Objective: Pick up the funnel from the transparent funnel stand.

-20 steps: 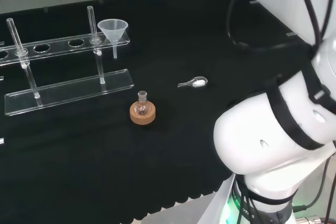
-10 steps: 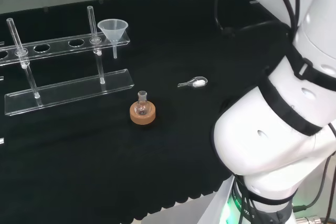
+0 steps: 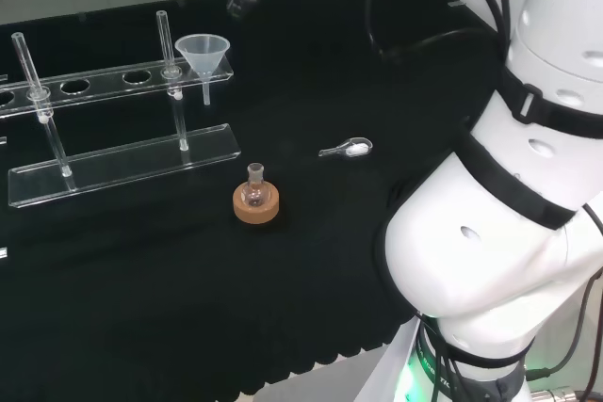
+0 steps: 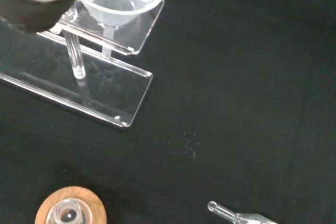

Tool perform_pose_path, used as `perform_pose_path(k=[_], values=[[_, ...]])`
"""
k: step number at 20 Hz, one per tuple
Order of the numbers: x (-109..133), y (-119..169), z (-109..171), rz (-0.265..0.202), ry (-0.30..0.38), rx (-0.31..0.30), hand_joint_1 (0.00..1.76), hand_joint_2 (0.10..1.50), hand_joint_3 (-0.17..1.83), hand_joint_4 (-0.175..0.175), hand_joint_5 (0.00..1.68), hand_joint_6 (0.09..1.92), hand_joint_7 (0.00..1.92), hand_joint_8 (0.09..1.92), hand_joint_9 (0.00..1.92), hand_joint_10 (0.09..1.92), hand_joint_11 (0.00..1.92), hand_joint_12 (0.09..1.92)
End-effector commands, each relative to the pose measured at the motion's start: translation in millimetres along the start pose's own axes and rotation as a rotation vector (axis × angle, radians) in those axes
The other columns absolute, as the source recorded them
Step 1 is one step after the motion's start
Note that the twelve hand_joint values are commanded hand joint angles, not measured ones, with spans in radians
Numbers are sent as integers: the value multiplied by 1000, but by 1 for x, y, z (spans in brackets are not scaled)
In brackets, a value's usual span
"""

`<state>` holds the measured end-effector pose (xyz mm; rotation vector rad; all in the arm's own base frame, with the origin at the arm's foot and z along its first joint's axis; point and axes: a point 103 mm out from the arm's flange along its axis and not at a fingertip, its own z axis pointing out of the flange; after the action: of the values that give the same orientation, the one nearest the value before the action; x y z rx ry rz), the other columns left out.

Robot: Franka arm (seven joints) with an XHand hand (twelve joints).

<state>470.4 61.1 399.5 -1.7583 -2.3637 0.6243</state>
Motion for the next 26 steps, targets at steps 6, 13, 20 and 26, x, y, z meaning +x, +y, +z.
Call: perform_pose_path(k=[6,13,20,26], values=[[20,46,4,39,35,-6,800,629,41,-59,0,87,81,87,0,87,0,87],[29,65,10,45,93,61,732,603,30,-75,0,87,156,87,0,87,0,87],[39,83,20,32,111,145,706,590,23,-86,0,87,159,87,0,87,0,87],[46,94,33,37,108,157,703,590,21,-88,0,87,131,87,0,87,0,87]])
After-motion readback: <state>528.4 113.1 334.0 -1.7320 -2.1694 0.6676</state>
